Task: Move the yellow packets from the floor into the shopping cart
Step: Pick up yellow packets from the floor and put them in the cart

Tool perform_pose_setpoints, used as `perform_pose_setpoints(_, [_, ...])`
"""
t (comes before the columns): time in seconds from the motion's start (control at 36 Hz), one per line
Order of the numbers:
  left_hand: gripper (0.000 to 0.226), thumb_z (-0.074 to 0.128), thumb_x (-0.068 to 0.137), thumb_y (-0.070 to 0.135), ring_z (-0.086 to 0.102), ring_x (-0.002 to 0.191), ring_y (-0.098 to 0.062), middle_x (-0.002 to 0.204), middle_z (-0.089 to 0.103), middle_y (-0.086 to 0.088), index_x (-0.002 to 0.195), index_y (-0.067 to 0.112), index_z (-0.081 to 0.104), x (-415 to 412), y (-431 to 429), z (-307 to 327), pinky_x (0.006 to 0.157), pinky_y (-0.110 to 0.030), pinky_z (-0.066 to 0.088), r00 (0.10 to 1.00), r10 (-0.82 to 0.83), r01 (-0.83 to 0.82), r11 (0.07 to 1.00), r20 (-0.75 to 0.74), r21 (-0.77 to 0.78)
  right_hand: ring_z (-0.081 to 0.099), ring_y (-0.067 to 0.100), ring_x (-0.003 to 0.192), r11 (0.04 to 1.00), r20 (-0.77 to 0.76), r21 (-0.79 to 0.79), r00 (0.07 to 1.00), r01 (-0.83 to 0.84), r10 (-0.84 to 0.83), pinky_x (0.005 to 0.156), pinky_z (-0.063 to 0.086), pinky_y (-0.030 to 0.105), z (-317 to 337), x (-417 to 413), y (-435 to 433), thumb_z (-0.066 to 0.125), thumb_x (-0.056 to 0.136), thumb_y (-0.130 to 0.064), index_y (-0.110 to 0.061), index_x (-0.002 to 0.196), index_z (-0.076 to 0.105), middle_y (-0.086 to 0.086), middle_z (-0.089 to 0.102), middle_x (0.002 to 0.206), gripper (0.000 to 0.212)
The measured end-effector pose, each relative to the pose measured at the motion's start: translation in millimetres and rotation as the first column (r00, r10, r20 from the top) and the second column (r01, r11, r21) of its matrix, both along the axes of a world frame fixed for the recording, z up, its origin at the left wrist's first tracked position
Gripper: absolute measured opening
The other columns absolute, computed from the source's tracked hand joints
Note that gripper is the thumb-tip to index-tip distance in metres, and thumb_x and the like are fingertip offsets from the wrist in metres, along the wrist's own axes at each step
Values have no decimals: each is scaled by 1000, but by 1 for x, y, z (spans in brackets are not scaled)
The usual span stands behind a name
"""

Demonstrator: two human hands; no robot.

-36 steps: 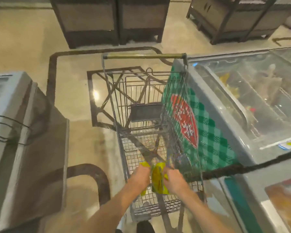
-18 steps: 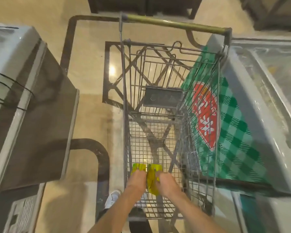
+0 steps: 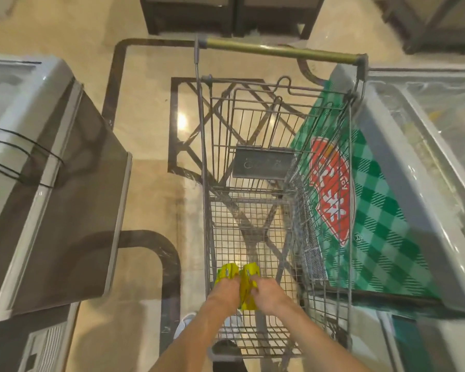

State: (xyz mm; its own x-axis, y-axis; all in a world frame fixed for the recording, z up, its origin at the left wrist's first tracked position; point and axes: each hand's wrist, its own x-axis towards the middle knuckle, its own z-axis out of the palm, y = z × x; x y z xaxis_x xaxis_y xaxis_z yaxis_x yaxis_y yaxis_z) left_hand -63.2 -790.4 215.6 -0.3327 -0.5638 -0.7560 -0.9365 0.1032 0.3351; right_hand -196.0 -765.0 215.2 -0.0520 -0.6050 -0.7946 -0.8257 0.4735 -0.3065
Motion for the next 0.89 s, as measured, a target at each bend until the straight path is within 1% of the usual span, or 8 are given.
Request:
perform_pose_setpoints(0.17, [47, 48, 93, 19, 54, 122, -32, 134, 51, -11, 140, 18, 45, 5, -29, 60, 98, -46, 48, 993, -112, 106, 984, -29, -145, 63, 14, 64, 988, -16, -155, 1000, 10, -13, 53, 45, 26, 65, -22, -13, 37, 100, -34, -13, 126, 55, 6, 68, 91, 38])
perform_pose_setpoints(0.25, [48, 49, 94, 23, 55, 121, -32, 133, 54, -10, 142, 23, 44, 6, -56, 107, 100, -45, 47, 984, -160, 138, 961, -73, -238, 68, 17, 73, 969, 3, -246, 1000, -2, 3, 68, 58, 33, 106, -38, -20, 36, 101, -28, -13, 129, 53, 11, 70, 107, 36])
perform_pose_setpoints(0.28, [46, 50, 94, 24, 56, 121, -31, 133, 55, -9, 140, 23, 45, 5, -66, 124, 100, -45, 48, 981, -167, 135, 953, -97, -271, 70, 19, 82, 956, 0, -293, 1000, -6, 6, 78, 59, 36, 122, -43, -23, 36, 101, -29, -14, 131, 53, 12, 68, 115, 37])
perform_pose_setpoints(0.42, [47, 53, 95, 36, 56, 123, -24, 138, 55, -2, 140, 27, 47, -12, -101, 207, 106, -45, 46, 942, -291, 207, 896, -167, -393, 67, 13, 100, 879, -53, -476, 999, -21, -5, 95, 51, 32, 199, -66, -34, 37, 102, -33, -17, 139, 47, 5, 56, 136, 42])
perform_pose_setpoints(0.56, [44, 54, 96, 33, 50, 129, -18, 141, 51, 2, 139, 29, 47, -35, -119, 273, 113, -51, 36, 872, -449, 290, 793, -193, -535, 60, 12, 100, 792, -152, -610, 986, -36, -72, 93, 49, 27, 271, -82, -32, 37, 102, -29, -15, 116, 60, 0, 62, 118, 31])
perform_pose_setpoints(0.61, [41, 52, 98, 29, 51, 127, -18, 140, 53, 0, 139, 24, 50, -45, -124, 292, 112, -45, 38, 841, -504, 324, 759, -195, -565, 58, 14, 99, 771, -186, -636, 976, -29, -117, 84, 45, 24, 295, -85, -26, 35, 102, -27, -13, 112, 61, 3, 63, 109, 31])
perform_pose_setpoints(0.75, [44, 52, 98, 27, 52, 126, -21, 140, 56, -5, 142, 18, 49, -68, -130, 319, 107, -37, 42, 762, -629, 417, 655, -150, -630, 60, 23, 112, 728, -216, -684, 941, 43, -259, 94, 49, 40, 318, -95, -9, 33, 100, -36, -16, 120, 58, 5, 65, 121, 38])
perform_pose_setpoints(0.89, [45, 51, 99, 32, 54, 126, -22, 140, 56, -4, 142, 17, 49, -88, -116, 327, 108, -41, 44, 645, -756, 538, 555, -114, -635, 59, 23, 108, 681, -174, -709, 891, 181, -418, 91, 47, 37, 329, -89, 31, 30, 102, -37, -15, 117, 59, 3, 65, 117, 39])
